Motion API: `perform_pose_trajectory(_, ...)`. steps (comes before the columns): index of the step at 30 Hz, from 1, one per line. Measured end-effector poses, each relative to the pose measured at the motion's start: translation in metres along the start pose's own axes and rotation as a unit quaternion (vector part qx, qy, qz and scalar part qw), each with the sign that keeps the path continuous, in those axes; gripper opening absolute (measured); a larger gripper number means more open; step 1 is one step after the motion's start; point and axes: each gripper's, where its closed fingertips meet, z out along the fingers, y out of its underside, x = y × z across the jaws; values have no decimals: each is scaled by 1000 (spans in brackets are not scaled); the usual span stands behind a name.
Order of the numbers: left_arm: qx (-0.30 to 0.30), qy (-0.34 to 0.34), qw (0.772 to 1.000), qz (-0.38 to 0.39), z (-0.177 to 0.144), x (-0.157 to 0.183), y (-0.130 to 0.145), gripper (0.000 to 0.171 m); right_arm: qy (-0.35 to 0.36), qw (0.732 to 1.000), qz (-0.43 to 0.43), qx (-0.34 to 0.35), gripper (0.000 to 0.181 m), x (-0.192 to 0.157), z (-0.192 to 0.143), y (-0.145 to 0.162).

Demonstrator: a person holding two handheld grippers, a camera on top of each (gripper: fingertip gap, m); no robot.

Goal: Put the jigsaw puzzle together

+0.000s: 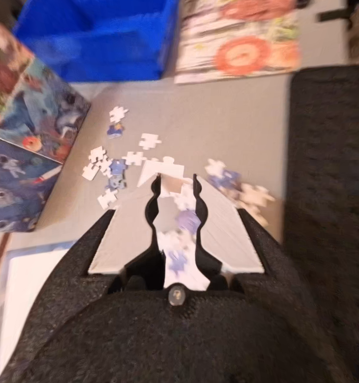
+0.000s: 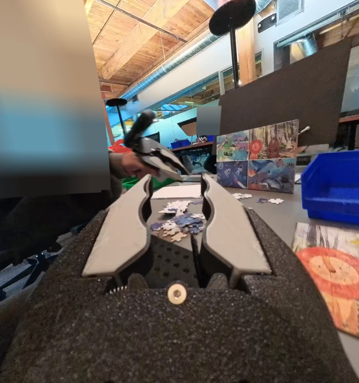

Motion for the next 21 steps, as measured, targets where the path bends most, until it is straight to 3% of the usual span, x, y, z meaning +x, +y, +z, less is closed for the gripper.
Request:
perform_pose_trajectory(2,-29,52,996,-64,56,-47,-1,31,-10,1000,-3,-10,45,0,24,-15)
perform_pose_trajectory(5,-64,29,994,-80,117,-100,3,31,-31,999,-14,-33,46,-3,53,-29)
perform_pose_trajectory(7,-67,24,991,-111,140,-111,5,35,-45,997,-14,-56,46,-2,67,-32)
perform_pose_trajectory(9,-74,24,989,-124,145,-110,8,60,-61,994,-11,-87,46,-1,76,-32)
perform_pose_trajectory(11,-61,2,990,-124,124,-113,9,67,-60,992,-22,-109,46,6,79,-31)
perform_pose_trajectory(14,-27,-6,985,-168,57,-102,20,61,-45,984,-31,-170,46,24,80,-16)
perform_pose_trajectory(18,-115,-29,988,-99,-28,-56,108,56,-47,960,6,-275,53,37,98,23)
perform_pose_trajectory(21,-135,-27,990,-28,-60,-18,156,55,-118,915,8,-385,59,12,129,58)
